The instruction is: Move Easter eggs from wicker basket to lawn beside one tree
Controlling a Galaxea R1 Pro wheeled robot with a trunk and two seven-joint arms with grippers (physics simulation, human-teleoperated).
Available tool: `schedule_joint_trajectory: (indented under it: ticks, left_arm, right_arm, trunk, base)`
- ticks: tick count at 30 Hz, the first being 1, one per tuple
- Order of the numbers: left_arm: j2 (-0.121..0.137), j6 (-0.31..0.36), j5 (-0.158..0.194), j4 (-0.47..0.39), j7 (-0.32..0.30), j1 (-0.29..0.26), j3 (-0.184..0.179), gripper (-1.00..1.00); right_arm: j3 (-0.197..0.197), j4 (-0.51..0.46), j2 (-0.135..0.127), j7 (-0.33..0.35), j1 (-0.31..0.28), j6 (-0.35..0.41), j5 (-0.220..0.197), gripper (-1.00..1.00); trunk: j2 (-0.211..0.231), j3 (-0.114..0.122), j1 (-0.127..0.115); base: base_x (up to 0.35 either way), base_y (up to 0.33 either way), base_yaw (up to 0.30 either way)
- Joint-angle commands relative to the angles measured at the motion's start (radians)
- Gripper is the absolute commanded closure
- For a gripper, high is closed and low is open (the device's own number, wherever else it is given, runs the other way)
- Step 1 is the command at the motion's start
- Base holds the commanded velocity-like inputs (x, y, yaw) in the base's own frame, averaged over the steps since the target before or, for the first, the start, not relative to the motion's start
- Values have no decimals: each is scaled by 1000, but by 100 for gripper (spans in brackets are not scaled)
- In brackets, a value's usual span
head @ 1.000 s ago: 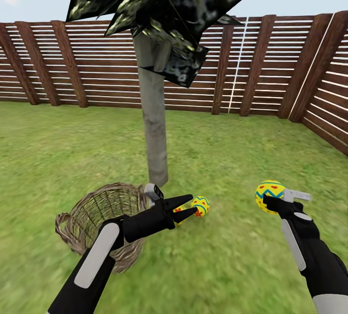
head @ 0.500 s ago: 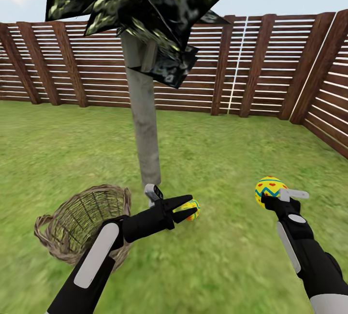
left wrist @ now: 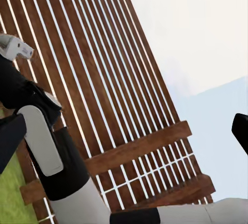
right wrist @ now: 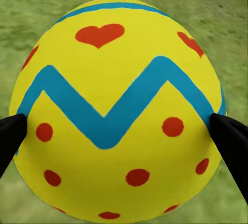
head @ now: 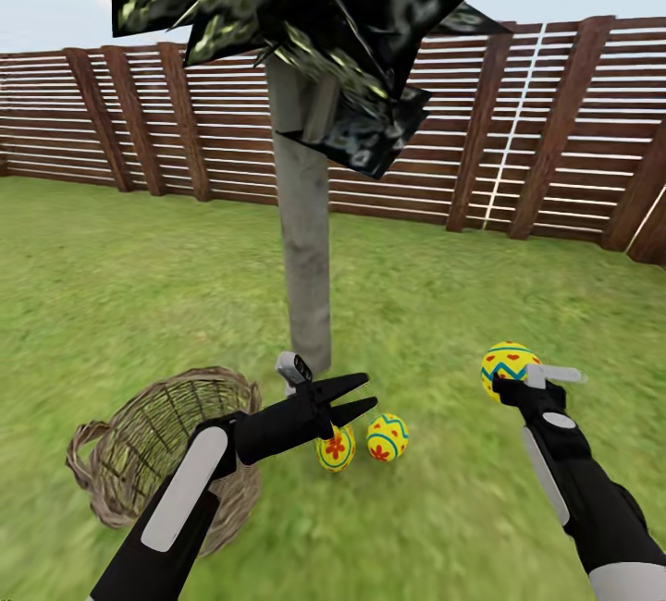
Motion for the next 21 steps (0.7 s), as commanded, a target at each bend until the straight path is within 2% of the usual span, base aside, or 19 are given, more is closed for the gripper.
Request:
schedule_joint_trajectory:
  ticks: [1,3,4,5,7,9,11,13,15,17,18,21]
  left_arm:
    - [-1,4,-4,1,-5,-1,1,-100]
    - [-1,4,-4,1,-5,-1,1,-100]
    - [-1,3,-4,1,-5,-1,1,-100]
    - [-1,4,-4,1,-6,-1,1,-100]
    - [-1,4,-3,-1,-12,-1,2,-100]
    - [-3,4,-2,-3,-18,-2,2,-100]
    - [-4,4,-2,-6,-31,-4,2,-100]
    - [-5,3,-1,-8,-55,-4,1,-100]
    - [-7,3,-1,-8,-70,-4,-10,-100]
    - [-15,3,-1,-9,-74,-4,-50,-100]
    - [-22,2,-1,-9,-75,-4,-66,-100]
    - [-30,2,-1,-10,-84,-4,-76,-100]
  right_arm:
    - [3,17,-1,-7,0,2,-8,100]
    - [5,53,1,-26,-2,-3,-7,100]
    - [12,99,5,-82,-8,-18,-8,100]
    - [51,195,6,-188,-37,-62,-8,100]
    - [66,258,14,-227,-56,-82,-10,100]
    - [160,295,35,-236,-84,-87,-11,100]
    - [233,311,52,-240,-94,-89,-10,100]
    - [271,328,84,-244,-103,-88,-10,100]
    - [279,480,92,-241,-206,-89,-17,100]
    - [280,681,98,-236,-319,-103,-18,100]
    - [280,772,104,-235,-373,-134,-19,100]
    - [281,843,106,-223,-437,-166,-20,100]
  trunk:
    - [0,-1,0]
    - [0,-1,0]
    - [0,-1,0]
    - [0,-1,0]
    - [0,-1,0]
    - [0,-1,0]
    - [0,-1,0]
    - [0,-1,0]
    - [0,-1,0]
    - [0,-1,0]
    - [0,-1,0]
    - [0,-1,0]
  base:
    - [283,-218,291]
    - [282,-220,291]
    - [281,-221,291]
    - [205,-138,151]
    - [79,-53,59]
    - [12,-8,9]
    - [3,-2,2]
    - [0,0,0]
    - [0,0,0]
    - [0,0,0]
    - [0,0,0]
    - [0,0,0]
